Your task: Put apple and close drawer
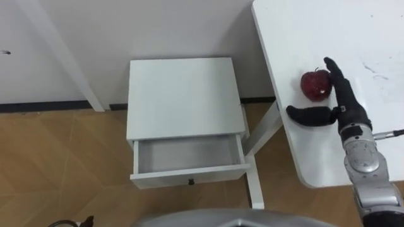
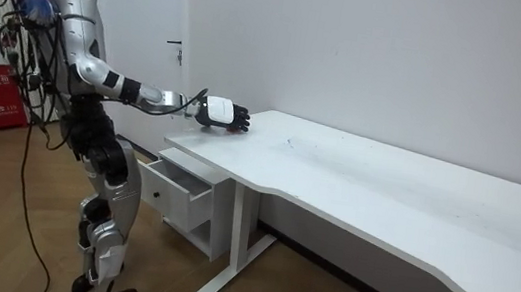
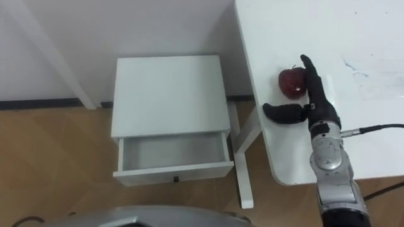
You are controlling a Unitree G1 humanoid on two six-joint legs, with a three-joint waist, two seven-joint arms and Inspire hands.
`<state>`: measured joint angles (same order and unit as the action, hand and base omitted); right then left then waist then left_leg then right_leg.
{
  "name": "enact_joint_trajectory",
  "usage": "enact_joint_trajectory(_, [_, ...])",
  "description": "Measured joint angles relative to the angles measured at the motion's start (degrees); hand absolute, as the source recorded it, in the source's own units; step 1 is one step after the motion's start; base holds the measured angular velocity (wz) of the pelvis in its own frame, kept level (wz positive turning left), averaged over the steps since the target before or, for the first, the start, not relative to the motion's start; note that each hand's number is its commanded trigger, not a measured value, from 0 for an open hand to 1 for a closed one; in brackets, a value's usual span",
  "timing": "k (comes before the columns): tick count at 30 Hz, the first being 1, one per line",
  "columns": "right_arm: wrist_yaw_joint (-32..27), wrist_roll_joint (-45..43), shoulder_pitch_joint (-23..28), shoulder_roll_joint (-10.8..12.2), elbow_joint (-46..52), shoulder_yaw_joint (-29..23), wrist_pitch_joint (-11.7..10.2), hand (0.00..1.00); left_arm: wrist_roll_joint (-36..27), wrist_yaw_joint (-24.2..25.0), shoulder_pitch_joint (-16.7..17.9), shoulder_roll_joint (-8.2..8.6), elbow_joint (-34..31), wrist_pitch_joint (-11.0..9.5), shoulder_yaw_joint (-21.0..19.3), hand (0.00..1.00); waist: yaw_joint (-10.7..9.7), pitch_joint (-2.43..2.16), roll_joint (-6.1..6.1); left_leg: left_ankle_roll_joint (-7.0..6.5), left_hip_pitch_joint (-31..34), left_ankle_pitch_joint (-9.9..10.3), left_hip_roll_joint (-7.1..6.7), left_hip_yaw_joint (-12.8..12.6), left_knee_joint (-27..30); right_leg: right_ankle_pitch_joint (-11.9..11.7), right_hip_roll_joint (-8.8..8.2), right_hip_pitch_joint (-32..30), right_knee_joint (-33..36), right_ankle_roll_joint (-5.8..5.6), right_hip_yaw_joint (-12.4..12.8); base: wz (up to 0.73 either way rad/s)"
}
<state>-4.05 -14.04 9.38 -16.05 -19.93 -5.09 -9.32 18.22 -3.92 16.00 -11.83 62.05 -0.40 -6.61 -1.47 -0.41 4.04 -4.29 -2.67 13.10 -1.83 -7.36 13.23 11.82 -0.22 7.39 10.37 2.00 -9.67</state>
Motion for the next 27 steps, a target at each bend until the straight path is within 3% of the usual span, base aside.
enact_joint_trajectory(6, [-0.2,-0.6,-0.3,0.0,-1.7,-0.9,-1.1,1.00,0.4,0.0,0.4,-0.04,-0.1,0.0,0.0,0.00,0.1,0.00,-0.05,-0.01,0.1,0.0,-0.05,0.5,0.4,0.0,-0.09,0.2,0.2,0.00,-0.5,0.03])
enact_joint_trajectory(11, [-0.6,-3.8,-1.3,-0.1,-2.4,-3.1,-1.1,1.00,0.6,0.0,0.5,-0.04,-0.1,0.0,0.0,0.00,0.1,0.00,-0.05,0.00,0.1,0.0,-0.05,0.7,0.4,0.0,-0.07,0.2,0.2,0.00,-0.7,0.02])
enact_joint_trajectory(22, [-0.9,-4.7,-1.4,-0.1,-3.1,-2.8,-1.0,1.00,1.4,-0.2,-0.2,-0.06,-0.1,0.0,0.0,0.00,0.3,0.07,0.08,0.02,0.1,0.0,-0.07,1.3,0.2,0.0,0.03,0.3,0.1,0.00,-0.8,0.02])
enact_joint_trajectory(27, [-0.7,-5.6,-1.5,-0.4,-1.1,-0.8,0.8,1.00,1.6,-0.4,-0.6,-0.26,0.4,0.0,0.7,0.00,0.4,0.14,0.10,0.07,0.1,0.0,0.00,1.2,0.1,0.0,0.09,0.2,0.1,0.00,-0.9,0.00])
